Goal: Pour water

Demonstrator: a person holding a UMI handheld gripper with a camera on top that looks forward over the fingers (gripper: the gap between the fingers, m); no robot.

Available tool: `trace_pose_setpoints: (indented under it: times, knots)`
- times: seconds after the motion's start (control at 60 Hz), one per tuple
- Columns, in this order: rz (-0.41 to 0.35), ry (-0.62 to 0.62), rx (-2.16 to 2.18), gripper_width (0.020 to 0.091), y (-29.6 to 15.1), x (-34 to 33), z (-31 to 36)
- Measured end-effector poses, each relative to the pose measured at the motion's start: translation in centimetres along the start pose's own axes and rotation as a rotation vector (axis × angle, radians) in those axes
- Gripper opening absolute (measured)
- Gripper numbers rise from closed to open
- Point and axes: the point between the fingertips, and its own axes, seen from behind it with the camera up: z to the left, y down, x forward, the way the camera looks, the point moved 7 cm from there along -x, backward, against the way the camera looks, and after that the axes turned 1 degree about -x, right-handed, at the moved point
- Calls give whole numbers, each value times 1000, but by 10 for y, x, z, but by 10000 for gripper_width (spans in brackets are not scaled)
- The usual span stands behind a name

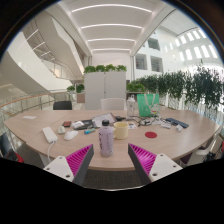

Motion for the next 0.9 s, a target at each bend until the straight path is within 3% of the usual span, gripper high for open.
trace_pose_setpoints:
  times: [0.2,0.383,0.417,0.467,0.65,0.8,0.9]
  knots:
    - [-26,-63,-27,802,29,127,31]
    - [-64,21,-29,801,31,206,21]
    - [-66,28,-28,759,33,216,19]
    - [-34,16,-20,537,40,229,24]
    - [-56,-15,-75,498,34,245,30]
    - [59,-158,63,397,25,253,56]
    - [96,-314,244,396,-13,256,88]
